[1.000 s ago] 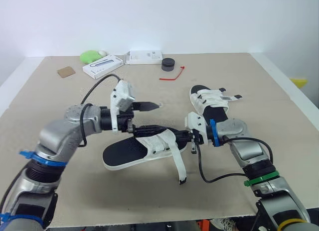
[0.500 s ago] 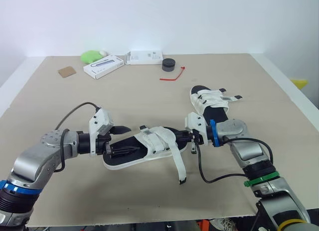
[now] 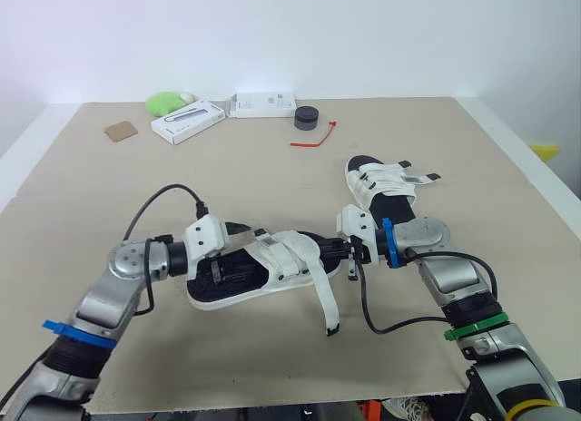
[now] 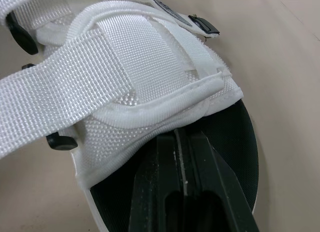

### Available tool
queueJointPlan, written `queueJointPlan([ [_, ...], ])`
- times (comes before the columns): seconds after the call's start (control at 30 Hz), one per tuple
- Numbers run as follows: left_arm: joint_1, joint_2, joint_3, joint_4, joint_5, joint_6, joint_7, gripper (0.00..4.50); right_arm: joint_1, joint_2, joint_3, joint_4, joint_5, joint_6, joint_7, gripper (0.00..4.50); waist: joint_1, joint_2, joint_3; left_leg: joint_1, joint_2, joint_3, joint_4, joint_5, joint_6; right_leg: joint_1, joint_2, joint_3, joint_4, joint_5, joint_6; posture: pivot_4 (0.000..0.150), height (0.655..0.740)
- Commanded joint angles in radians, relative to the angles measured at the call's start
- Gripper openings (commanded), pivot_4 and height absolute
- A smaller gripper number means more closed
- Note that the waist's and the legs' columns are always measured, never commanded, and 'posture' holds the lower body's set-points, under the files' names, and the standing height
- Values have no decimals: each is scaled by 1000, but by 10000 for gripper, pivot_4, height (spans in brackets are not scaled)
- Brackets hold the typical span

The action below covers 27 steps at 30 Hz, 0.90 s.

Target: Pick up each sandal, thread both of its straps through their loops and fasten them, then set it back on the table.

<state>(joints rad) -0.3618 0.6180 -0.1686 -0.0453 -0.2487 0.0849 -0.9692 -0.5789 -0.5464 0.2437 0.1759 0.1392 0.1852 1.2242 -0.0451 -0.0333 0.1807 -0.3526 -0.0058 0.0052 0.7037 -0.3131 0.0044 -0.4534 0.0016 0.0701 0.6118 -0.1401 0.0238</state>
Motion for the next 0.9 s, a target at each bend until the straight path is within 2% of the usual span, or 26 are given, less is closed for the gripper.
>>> queueJointPlan([
  [0.03,-50,-28,-5,55,40,-68,-2,22462,11,-11,8,-24,-3,2,6,0,0,0,0,0,0,0,0,0,0,0,0,0,0,0,0,1500,7400],
  [0.07,-62,-37,-8,73,47,-81,-4,21223,12,-13,7,-26,-2,3,6,0,0,0,0,0,0,0,0,0,0,0,0,0,0,0,0,1500,7400],
  [0.1,-72,-45,-10,90,54,-94,-4,15190,13,-14,6,-27,-2,4,6,0,0,0,0,0,0,0,0,0,0,0,0,0,0,0,0,1500,7400],
  [0.2,-115,-69,-14,173,86,-152,-1,2617,13,-17,4,-30,-1,6,5,0,0,0,0,0,0,0,0,0,0,0,0,1,0,1,1,1500,7400],
  [0.23,-127,-75,-15,199,96,-172,1,272,13,-18,3,-32,0,7,4,0,0,0,0,0,0,0,0,0,0,0,-1,1,0,1,1,1500,7400],
  [0.5,-217,-146,-32,331,158,-280,26,272,4,-13,-8,-45,12,35,-10,0,1,0,0,0,-1,0,0,1,1,0,-1,1,0,2,1,1500,7400],
  [0.9,-167,-142,-6,260,166,-241,58,272,-57,-19,-37,32,16,21,-23,0,0,0,0,-1,-1,0,0,0,1,0,-1,1,-1,2,2,1500,7400],
])
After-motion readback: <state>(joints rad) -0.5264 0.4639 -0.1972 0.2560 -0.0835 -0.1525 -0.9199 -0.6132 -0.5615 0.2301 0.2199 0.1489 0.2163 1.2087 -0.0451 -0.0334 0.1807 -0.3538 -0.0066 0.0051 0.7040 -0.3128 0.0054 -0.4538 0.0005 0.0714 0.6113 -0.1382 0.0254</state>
